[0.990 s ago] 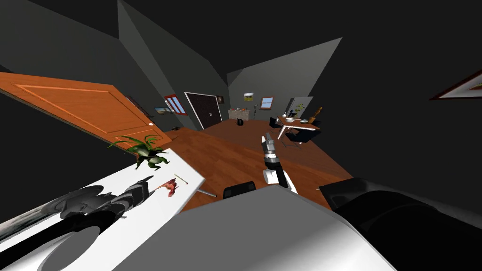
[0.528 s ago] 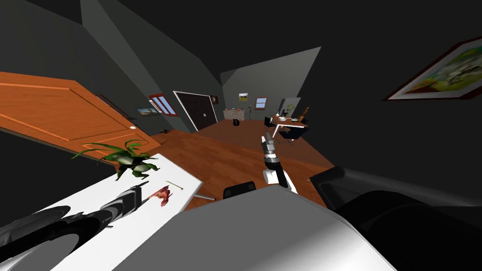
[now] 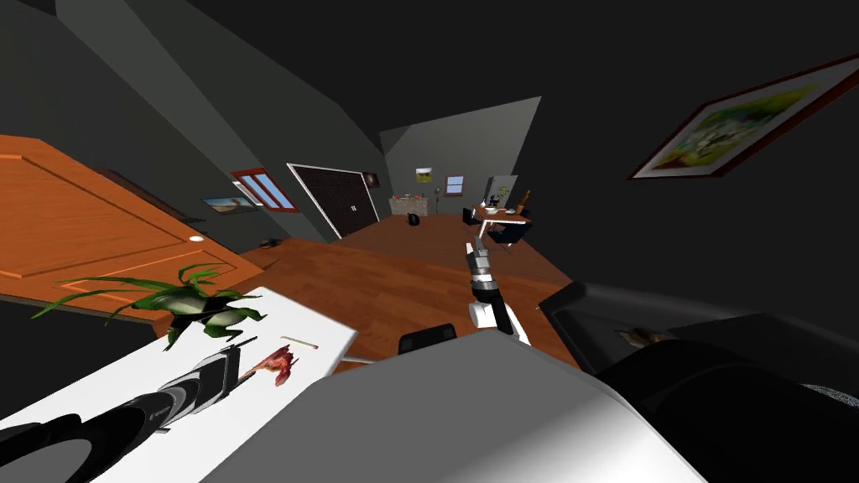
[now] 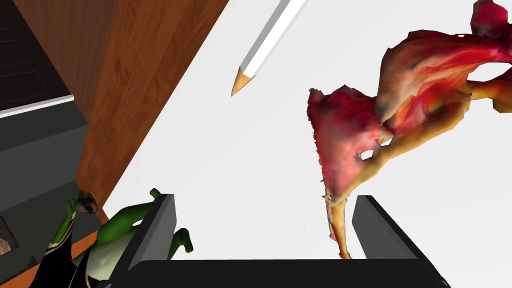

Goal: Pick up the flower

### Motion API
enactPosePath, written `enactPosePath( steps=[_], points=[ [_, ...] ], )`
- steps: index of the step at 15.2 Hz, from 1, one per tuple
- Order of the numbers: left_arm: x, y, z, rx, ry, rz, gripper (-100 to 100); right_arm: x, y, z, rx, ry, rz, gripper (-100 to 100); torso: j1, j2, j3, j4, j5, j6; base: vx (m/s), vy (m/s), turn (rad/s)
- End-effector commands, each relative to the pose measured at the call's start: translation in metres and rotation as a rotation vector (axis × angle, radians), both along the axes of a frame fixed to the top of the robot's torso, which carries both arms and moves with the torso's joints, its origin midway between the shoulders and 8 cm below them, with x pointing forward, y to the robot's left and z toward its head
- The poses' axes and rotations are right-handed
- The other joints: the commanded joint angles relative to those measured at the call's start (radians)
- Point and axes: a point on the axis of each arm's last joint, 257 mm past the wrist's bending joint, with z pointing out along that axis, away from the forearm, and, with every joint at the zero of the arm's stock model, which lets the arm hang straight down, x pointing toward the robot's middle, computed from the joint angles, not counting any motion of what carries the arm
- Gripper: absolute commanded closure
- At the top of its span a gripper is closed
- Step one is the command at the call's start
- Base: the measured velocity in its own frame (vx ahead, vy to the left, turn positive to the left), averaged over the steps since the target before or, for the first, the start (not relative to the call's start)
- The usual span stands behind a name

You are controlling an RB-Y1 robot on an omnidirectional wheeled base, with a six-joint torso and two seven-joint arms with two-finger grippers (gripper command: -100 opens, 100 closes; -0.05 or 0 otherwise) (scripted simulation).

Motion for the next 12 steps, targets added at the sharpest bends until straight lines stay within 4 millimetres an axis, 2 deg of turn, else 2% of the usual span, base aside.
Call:
enactPosePath(
  steps=[1,3,4,5,6,7,12],
  points=[
    [-0.008,-0.004,-0.009,-0.034,0.03,0.008,-100,0.0,0.0,0.0,0.0,0.0,0.0,0,0.0,0.0,0.0,0.0,0.0,0.0,-0.003,0.012,-0.094],
    [-0.024,-0.011,-0.026,-0.08,0.074,0.023,-100,0.0,0.0,0.0,0.0,0.0,0.0,0,-0.001,-0.001,-0.001,0.0,0.0,0.0,0.002,0.006,-0.119],
    [-0.016,-0.005,-0.014,-0.051,0.045,0.014,-100,0.0,0.0,0.0,0.0,0.0,0.0,0,-0.001,-0.002,-0.001,0.0,0.0,0.0,0.002,0.005,-0.036],
    [-0.015,-0.002,-0.024,-0.049,0.036,0.029,-100,0.0,0.0,0.0,0.0,0.0,0.0,0,-0.001,-0.002,-0.001,0.0,0.0,0.0,-0.01,0.011,-0.05],
    [-0.018,-0.005,-0.019,-0.056,0.048,0.02,-100,0.0,0.0,0.0,0.0,0.0,0.0,0,-0.001,-0.002,-0.001,0.0,0.0,0.0,-0.01,0.009,-0.034],
    [-0.017,-0.005,-0.02,-0.054,0.046,0.021,100,0.0,0.0,0.0,0.0,0.0,0.0,0,-0.001,-0.001,-0.001,0.0,0.0,0.0,0.0,0.0,0.0],
    [-0.017,-0.005,-0.02,-0.055,0.046,0.022,100,0.0,0.0,0.0,0.0,0.0,0.0,0,-0.002,-0.002,-0.001,0.0,-0.001,0.0,-0.001,0.0,0.002]
  ],
)
